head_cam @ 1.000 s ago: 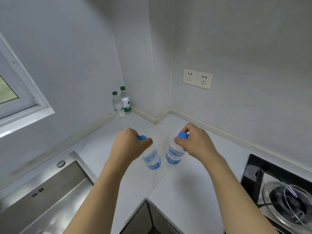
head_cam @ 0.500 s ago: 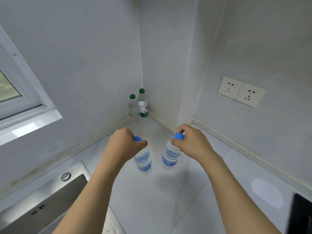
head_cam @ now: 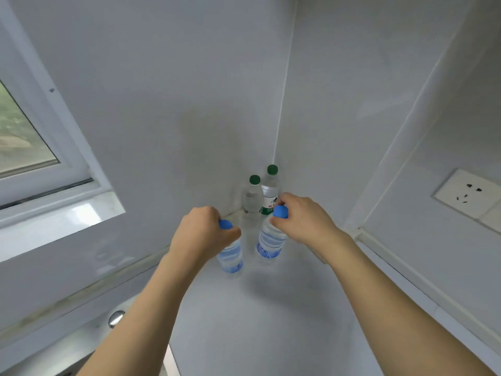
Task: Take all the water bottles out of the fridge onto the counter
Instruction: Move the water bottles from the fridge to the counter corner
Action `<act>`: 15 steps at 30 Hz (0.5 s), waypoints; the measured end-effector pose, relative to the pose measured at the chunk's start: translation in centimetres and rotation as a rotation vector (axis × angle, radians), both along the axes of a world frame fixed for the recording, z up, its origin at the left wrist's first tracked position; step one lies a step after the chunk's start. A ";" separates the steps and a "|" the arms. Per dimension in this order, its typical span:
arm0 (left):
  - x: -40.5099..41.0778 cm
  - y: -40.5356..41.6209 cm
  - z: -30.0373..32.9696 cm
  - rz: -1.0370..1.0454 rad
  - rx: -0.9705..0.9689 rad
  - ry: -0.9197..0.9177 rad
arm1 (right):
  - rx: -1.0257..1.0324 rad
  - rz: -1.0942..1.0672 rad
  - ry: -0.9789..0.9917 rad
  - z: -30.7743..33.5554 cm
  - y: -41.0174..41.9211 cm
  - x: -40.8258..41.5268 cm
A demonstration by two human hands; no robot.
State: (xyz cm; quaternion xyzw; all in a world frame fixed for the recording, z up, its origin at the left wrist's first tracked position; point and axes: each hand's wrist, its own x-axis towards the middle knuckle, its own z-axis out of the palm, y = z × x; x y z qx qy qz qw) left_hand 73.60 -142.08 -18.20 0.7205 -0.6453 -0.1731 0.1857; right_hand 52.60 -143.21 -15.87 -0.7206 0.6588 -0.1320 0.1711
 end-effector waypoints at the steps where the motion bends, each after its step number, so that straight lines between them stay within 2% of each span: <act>1: 0.3 -0.7 -0.2 0.000 -0.001 -0.004 | 0.006 0.024 0.010 -0.3 -1.3 0.5; 15: 1.8 -9.6 -3.2 -0.020 0.043 -0.058 | 0.070 0.275 0.123 -5.3 -13.8 5.8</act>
